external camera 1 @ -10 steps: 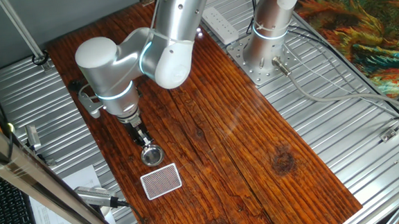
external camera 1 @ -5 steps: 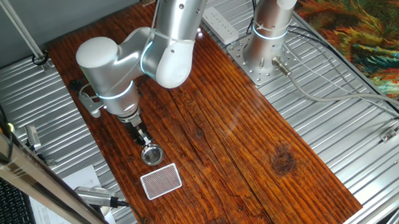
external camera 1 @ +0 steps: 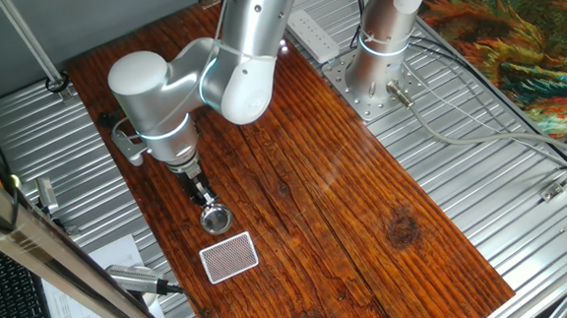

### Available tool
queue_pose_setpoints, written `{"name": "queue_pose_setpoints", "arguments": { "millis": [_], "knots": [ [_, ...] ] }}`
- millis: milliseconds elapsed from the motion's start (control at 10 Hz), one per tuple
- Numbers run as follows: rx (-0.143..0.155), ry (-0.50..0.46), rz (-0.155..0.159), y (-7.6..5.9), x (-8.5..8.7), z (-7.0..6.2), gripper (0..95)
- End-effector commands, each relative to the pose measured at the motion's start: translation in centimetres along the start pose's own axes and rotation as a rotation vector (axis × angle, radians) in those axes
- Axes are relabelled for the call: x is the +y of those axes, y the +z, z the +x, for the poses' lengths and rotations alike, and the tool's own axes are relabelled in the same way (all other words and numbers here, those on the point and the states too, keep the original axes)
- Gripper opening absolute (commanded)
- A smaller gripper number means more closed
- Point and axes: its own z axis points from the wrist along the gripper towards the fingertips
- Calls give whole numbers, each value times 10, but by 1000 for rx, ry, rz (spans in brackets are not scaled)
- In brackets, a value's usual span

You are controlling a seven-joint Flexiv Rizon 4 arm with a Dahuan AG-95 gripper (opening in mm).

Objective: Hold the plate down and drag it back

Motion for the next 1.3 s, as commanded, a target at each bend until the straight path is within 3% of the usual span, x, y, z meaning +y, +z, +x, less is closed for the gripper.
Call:
{"name": "queue_pose_setpoints", "arguments": {
  "millis": [100, 1300],
  "knots": [
    [0, -3, -1, -1, -1, 1, 0],
    [-2, -29, -3, -3, -14, 4, 0]
  ]
}}
